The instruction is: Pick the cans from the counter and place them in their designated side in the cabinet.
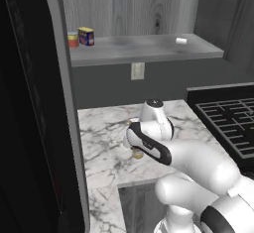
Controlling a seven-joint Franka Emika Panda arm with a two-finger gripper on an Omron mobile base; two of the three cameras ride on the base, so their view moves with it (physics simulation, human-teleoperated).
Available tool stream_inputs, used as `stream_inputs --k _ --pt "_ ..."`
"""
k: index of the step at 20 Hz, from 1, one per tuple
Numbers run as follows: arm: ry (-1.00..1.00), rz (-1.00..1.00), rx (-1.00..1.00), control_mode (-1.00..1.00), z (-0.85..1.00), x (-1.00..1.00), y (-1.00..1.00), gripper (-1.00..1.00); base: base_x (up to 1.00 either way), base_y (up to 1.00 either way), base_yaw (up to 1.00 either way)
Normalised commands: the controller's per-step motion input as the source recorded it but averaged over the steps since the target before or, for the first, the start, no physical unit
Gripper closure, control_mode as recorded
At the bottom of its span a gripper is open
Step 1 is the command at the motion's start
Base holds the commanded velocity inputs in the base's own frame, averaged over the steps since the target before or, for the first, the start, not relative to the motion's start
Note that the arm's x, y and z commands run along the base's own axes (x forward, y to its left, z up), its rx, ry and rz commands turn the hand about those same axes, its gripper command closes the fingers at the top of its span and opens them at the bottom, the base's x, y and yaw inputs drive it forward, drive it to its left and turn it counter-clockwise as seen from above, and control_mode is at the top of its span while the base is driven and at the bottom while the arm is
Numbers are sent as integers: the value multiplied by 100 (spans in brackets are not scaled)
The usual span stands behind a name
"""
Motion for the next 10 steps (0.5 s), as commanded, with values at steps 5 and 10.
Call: stream_inputs --k 5,10 --pt "0 0 0 -100 -9 17 4 -100 0 0 0" --pt "0 0 0 -100 -11 17 2 -100 0 0 0"
